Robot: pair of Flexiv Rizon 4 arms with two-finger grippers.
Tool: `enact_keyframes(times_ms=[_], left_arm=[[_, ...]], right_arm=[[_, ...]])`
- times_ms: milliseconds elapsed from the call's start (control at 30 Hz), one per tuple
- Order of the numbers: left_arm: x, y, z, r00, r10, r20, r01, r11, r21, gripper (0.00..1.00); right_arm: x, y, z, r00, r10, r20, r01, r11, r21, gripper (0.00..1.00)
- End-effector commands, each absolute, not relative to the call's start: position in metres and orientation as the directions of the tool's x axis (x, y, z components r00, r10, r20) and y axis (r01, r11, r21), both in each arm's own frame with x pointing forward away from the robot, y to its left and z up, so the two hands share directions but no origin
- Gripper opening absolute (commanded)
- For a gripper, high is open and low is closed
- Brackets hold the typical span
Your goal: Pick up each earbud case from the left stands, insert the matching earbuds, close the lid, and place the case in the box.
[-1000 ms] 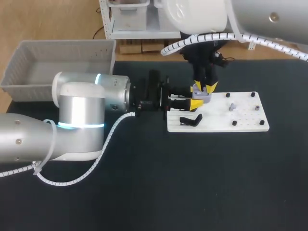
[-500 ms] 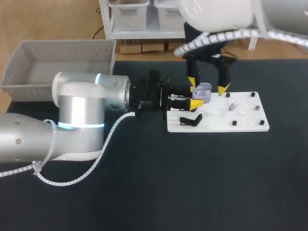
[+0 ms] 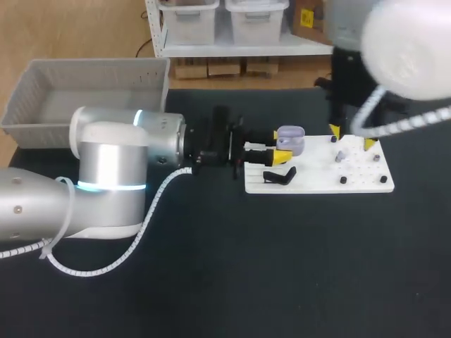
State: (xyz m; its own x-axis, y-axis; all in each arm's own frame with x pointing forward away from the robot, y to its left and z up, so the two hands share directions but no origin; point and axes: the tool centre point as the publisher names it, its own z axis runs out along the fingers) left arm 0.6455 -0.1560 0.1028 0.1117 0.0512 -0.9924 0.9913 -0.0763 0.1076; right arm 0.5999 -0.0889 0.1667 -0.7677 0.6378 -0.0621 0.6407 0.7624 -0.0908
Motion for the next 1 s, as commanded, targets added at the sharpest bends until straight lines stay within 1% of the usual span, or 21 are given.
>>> enact_keyframes(times_ms=[33,67,233,300,333,367,433,500,567,667,833,900,967,1000], left_arm=[[0.635,-0.149,0.105,0.117,0.046,-0.992,0.992,-0.048,0.115,0.0],[0.634,-0.149,0.105,0.119,0.043,-0.992,0.992,-0.045,0.117,0.0],[0.633,-0.148,0.106,0.123,0.031,-0.992,0.992,-0.043,0.121,0.0],[0.633,-0.148,0.106,0.123,0.031,-0.992,0.992,-0.043,0.121,0.0],[0.633,-0.148,0.106,0.123,0.031,-0.992,0.992,-0.043,0.121,0.0],[0.633,-0.148,0.106,0.123,0.031,-0.992,0.992,-0.043,0.121,0.0],[0.633,-0.148,0.106,0.123,0.031,-0.992,0.992,-0.043,0.121,0.0],[0.633,-0.148,0.106,0.123,0.031,-0.992,0.992,-0.043,0.121,0.0],[0.633,-0.148,0.106,0.123,0.031,-0.992,0.992,-0.043,0.121,0.0],[0.633,-0.148,0.106,0.123,0.031,-0.992,0.992,-0.043,0.121,0.0],[0.633,-0.148,0.106,0.123,0.031,-0.992,0.992,-0.043,0.121,0.0],[0.633,-0.148,0.106,0.123,0.031,-0.992,0.992,-0.043,0.121,0.0],[0.633,-0.148,0.106,0.123,0.031,-0.992,0.992,-0.043,0.121,0.0],[0.633,-0.148,0.106,0.123,0.031,-0.992,0.992,-0.043,0.121,0.0]], right_arm=[[0.597,-0.103,0.165,-0.776,0.628,-0.057,0.61,0.771,0.18,0.84],[0.6,-0.103,0.164,-0.778,0.626,-0.058,0.608,0.773,0.182,0.92],[0.616,-0.103,0.15,-0.799,0.6,-0.053,0.584,0.793,0.173,0.91],[0.623,-0.105,0.143,-0.807,0.588,-0.055,0.575,0.803,0.155,0.86],[0.627,-0.106,0.14,-0.807,0.588,-0.054,0.574,0.803,0.158,0.85],[0.63,-0.108,0.136,-0.809,0.585,-0.061,0.572,0.806,0.149,0.82],[0.637,-0.112,0.128,-0.811,0.581,-0.067,0.571,0.811,0.128,0.82],[0.643,-0.116,0.121,-0.81,0.582,-0.072,0.572,0.811,0.121,0.77],[0.648,-0.117,0.116,-0.816,0.571,-0.091,0.564,0.82,0.095,0.76],[0.658,-0.114,0.108,-0.833,0.544,-0.102,0.539,0.839,0.08,0.82],[0.676,-0.105,0.089,-0.861,0.498,-0.103,0.493,0.867,0.072,0.78],[0.683,-0.103,0.078,-0.866,0.489,-0.104,0.485,0.872,0.058,0.82],[0.689,-0.106,0.068,-0.87,0.483,-0.095,0.48,0.875,0.058,0.76],[0.692,-0.107,0.063,-0.873,0.479,-0.089,0.476,0.878,0.055,0.76]])
